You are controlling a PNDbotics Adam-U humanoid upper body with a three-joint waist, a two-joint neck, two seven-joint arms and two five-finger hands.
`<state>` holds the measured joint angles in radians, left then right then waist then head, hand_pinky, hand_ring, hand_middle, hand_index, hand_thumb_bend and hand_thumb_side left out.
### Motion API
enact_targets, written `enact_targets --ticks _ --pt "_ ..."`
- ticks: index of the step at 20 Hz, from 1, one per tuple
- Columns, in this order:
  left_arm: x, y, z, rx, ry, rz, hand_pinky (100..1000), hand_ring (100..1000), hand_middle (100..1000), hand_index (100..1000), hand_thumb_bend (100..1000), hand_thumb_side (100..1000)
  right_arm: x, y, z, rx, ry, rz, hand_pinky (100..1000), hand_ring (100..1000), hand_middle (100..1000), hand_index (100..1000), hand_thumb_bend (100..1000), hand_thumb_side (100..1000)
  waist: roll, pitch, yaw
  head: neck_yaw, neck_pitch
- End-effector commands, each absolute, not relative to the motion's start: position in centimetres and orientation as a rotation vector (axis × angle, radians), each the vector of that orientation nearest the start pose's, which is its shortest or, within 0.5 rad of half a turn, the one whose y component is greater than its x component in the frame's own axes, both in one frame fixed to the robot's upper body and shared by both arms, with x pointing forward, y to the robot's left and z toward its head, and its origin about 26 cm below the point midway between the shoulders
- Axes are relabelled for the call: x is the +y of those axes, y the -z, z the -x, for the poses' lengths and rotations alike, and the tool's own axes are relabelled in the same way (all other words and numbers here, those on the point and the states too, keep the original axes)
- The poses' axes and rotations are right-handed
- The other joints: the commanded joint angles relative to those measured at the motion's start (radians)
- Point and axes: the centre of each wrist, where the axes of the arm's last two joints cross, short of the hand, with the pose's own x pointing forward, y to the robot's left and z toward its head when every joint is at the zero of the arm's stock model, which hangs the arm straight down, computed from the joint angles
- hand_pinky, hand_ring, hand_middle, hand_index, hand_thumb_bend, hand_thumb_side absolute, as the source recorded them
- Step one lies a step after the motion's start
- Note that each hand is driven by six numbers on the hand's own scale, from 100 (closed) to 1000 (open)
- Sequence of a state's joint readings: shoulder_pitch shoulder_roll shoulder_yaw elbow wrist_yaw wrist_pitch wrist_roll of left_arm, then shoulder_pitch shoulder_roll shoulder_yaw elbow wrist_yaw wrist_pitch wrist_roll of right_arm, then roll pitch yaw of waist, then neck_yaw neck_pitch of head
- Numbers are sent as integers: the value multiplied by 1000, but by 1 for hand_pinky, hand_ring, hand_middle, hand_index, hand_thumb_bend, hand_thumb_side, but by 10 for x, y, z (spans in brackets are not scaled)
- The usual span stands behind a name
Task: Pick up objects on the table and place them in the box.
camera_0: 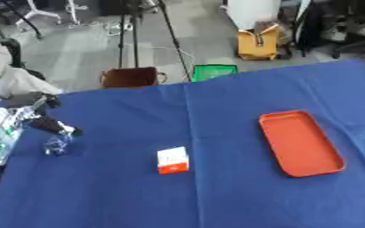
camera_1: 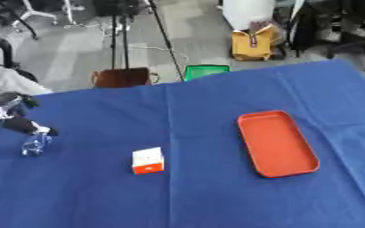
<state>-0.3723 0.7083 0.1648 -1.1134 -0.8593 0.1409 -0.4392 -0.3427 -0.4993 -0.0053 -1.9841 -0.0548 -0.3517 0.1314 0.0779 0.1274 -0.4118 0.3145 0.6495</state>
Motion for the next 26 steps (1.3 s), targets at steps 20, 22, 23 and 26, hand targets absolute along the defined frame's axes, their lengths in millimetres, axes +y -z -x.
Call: enact_targets --ticks 20,22,23,26 --pt "504 -101 -340 -628 950 -947 575 564 674 781 965 425 -283 -234 -300 3418 1025 -164 609 708 668 834 561 521 -6 -13 -2 7 6" --pt "503 -98 -340 -626 946 -941 543 537 655 767 954 419 -282 -234 -300 3418 1028 -163 609 709 668 834 561 520 -6 -13 -1 7 6" --pt "503 -96 -340 -625 944 -938 480 478 601 711 914 392 -282 -234 -300 3418 1028 -162 609 709 668 834 560 521 -7 -13 -1 7 7" --pt "503 -91 -340 -630 938 -926 450 459 581 691 886 379 -282 -234 -300 3418 1025 -163 609 708 668 834 560 521 -9 -12 -1 6 7"
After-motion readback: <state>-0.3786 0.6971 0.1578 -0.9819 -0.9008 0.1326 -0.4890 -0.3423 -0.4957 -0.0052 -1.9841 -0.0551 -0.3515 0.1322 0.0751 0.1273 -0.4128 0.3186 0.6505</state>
